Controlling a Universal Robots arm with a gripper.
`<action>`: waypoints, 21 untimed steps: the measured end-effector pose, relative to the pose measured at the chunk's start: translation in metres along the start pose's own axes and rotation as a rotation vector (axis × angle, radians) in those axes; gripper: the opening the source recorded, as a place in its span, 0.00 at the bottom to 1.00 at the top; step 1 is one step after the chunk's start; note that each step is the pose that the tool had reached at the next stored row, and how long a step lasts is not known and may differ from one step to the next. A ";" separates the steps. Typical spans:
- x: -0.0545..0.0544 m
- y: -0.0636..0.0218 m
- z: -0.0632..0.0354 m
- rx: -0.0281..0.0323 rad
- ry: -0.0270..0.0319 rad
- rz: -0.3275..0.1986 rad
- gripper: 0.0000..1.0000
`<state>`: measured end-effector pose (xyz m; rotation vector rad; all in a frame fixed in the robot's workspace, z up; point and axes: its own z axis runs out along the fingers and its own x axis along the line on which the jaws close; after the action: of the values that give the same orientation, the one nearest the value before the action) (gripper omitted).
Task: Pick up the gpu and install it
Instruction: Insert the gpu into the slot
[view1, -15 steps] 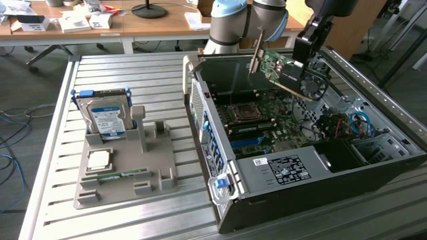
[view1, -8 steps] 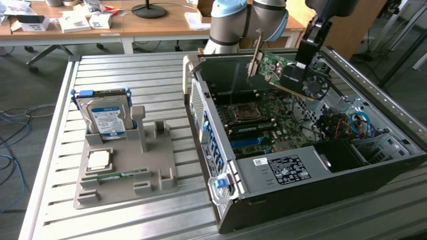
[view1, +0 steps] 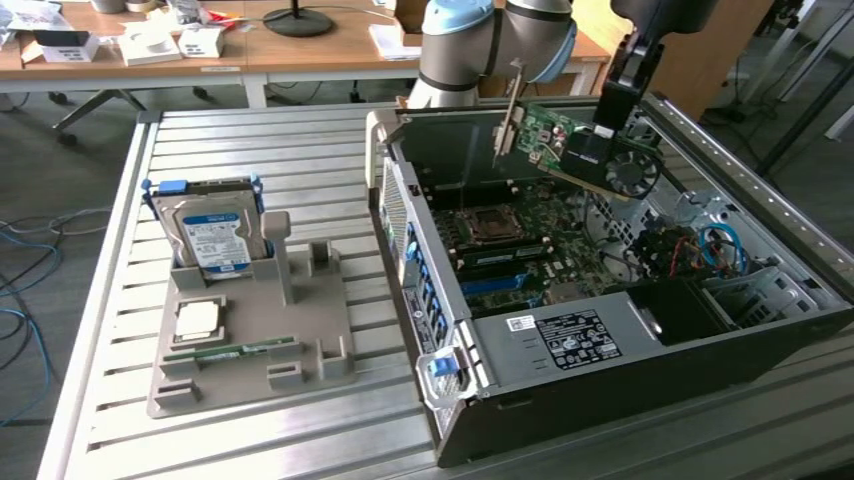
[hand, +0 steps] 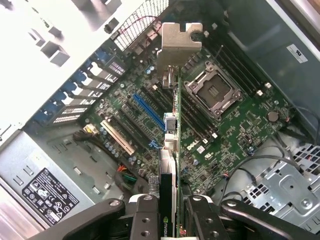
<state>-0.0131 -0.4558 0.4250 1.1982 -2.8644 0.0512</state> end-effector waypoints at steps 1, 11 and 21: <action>0.000 0.0000 0.0000 0.0002 0.0000 -0.005 0.26; 0.000 0.0000 0.0001 0.0055 -0.0019 -0.119 0.26; 0.000 0.0000 0.0008 0.0137 -0.0049 -0.296 0.26</action>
<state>-0.0131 -0.4558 0.4242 1.6106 -2.6606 0.0592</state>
